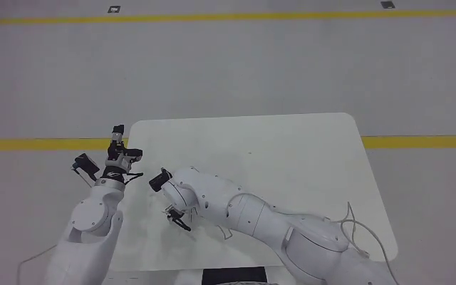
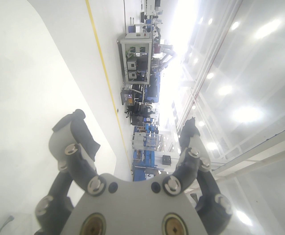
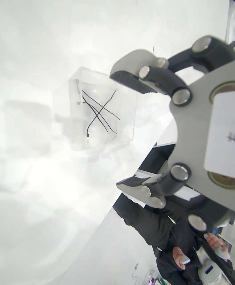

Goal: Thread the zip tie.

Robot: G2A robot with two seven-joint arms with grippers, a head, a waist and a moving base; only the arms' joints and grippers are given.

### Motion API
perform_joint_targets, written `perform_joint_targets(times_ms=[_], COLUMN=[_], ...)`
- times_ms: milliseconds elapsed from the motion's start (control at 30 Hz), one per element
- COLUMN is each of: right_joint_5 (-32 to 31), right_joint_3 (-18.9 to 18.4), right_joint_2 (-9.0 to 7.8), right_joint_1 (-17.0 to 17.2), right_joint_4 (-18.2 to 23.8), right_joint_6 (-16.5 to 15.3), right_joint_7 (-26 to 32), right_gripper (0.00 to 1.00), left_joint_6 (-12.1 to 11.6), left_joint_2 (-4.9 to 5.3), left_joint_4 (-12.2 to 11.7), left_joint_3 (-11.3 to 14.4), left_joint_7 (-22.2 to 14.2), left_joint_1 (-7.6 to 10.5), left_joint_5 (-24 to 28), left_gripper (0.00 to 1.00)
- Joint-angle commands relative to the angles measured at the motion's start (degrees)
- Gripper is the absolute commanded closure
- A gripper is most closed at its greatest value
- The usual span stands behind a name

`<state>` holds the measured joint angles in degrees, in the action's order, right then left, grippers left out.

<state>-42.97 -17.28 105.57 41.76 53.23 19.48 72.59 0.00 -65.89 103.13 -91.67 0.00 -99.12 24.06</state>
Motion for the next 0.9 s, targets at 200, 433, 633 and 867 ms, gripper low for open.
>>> perform_joint_targets(times_ms=[200, 433, 633, 867], right_joint_5=[-2.75, -6.16, -9.02, -12.17], right_joint_3=[-1.86, -3.18, -4.23, -5.40], right_joint_2=[-0.38, -0.34, 0.38, 1.82], right_joint_1=[0.90, 2.27, 3.58, 4.94], right_joint_4=[1.22, 2.46, 2.11, 0.05], right_joint_6=[0.00, 0.00, 0.00, 0.00], right_joint_7=[-0.22, 0.79, 1.53, 1.91], right_gripper=[0.67, 0.76, 0.80, 0.78], left_joint_6=[0.00, 0.00, 0.00, 0.00], left_joint_2=[0.00, 0.00, 0.00, 0.00], left_joint_4=[0.00, 0.00, 0.00, 0.00], left_joint_3=[0.00, 0.00, 0.00, 0.00], left_joint_7=[0.00, 0.00, 0.00, 0.00], left_joint_1=[0.00, 0.00, 0.00, 0.00], left_joint_5=[0.00, 0.00, 0.00, 0.00], left_gripper=[0.00, 0.00, 0.00, 0.00])
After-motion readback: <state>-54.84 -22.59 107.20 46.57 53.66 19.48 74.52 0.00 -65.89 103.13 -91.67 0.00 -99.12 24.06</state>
